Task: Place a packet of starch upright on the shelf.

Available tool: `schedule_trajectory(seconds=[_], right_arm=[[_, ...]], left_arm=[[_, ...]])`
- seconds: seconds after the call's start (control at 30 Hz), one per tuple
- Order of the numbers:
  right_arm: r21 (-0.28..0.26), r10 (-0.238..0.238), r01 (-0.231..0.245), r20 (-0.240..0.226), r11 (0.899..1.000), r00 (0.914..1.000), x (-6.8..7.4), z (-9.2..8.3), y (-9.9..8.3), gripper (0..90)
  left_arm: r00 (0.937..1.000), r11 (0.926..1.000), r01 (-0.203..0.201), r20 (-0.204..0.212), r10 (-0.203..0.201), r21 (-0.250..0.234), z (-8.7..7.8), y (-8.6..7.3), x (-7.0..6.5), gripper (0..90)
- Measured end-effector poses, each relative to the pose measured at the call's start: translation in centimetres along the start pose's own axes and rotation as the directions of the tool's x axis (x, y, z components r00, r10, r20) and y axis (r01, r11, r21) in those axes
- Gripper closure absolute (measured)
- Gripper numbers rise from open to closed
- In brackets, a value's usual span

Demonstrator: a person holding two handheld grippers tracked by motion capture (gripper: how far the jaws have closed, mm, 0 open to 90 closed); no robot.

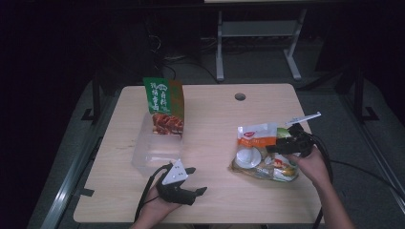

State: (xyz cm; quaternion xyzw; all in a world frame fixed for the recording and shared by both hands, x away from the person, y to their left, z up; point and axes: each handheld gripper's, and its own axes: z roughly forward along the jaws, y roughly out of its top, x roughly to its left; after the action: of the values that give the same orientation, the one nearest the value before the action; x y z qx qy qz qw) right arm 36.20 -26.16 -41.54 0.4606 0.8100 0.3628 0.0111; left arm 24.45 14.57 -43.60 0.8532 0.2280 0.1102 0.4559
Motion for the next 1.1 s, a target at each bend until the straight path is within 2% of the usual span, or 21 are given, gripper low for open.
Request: schedule_trajectory(seconds=[0.07,0.23,0.4,0.53,0.6,0.73,0.77,0.8,0.97,1.07,1.1], right_arm=[[0.006,-0.003,0.003,0.001,1.0,1.0,-0.1,0.2,0.1,43.1],[0.0,-0.021,0.021,0.012,1.0,0.9997,0.1,1.3,0.3,60.2],[-0.006,-0.023,0.023,-0.014,1.0,0.9996,0.2,1.5,0.5,78.2],[-0.006,-0.033,0.032,-0.03,0.999,0.999,0.6,1.5,0.6,87.9],[-0.015,-0.047,0.046,-0.033,0.999,0.9984,0.8,1.4,0.7,89.5],[-0.057,-0.059,0.056,-0.057,0.997,0.9966,1.4,1.0,0.8,89.9],[-0.085,-0.075,0.069,-0.068,0.994,0.9949,1.8,0.6,0.8,90.0],[-0.085,-0.075,0.069,-0.068,0.994,0.9949,1.8,0.6,0.8,90.0],[-0.152,-0.138,0.123,-0.095,0.981,0.9859,3.1,-0.3,0.7,90.0],[-0.167,-0.158,0.14,-0.096,0.976,0.9828,3.6,-0.5,0.7,90.0],[-0.187,-0.176,0.156,-0.098,0.97,0.9795,4.2,-0.7,0.6,90.0]], left_arm=[[1.0,1.0,-0.001,0.0,0.001,0.0,0.0,0.0,0.0,26.0],[1.0,1.0,0.001,0.001,-0.001,-0.003,-0.1,0.0,0.0,26.2],[0.9999,1.0,0.009,0.005,-0.009,-0.002,0.0,0.0,0.2,26.2],[0.9999,0.9999,0.014,0.007,-0.014,-0.004,0.0,0.0,0.2,26.3],[0.9998,0.9999,0.015,0.01,-0.015,-0.004,0.1,0.0,0.3,26.3],[0.9997,0.9998,0.021,0.013,-0.021,-0.006,0.3,0.1,0.3,26.4],[0.9996,0.9997,0.024,0.017,-0.024,-0.008,0.4,0.1,0.3,26.3],[0.9996,0.9997,0.024,0.017,-0.024,-0.008,0.4,0.1,0.3,26.4],[0.9992,0.9998,0.018,0.037,-0.018,-0.002,0.9,0.6,-0.1,26.4],[0.9988,0.9997,0.023,0.044,-0.022,-0.003,1.1,0.7,-0.2,26.4],[0.9985,0.9996,0.027,0.048,-0.027,-0.008,1.3,0.8,-0.2,26.5]])
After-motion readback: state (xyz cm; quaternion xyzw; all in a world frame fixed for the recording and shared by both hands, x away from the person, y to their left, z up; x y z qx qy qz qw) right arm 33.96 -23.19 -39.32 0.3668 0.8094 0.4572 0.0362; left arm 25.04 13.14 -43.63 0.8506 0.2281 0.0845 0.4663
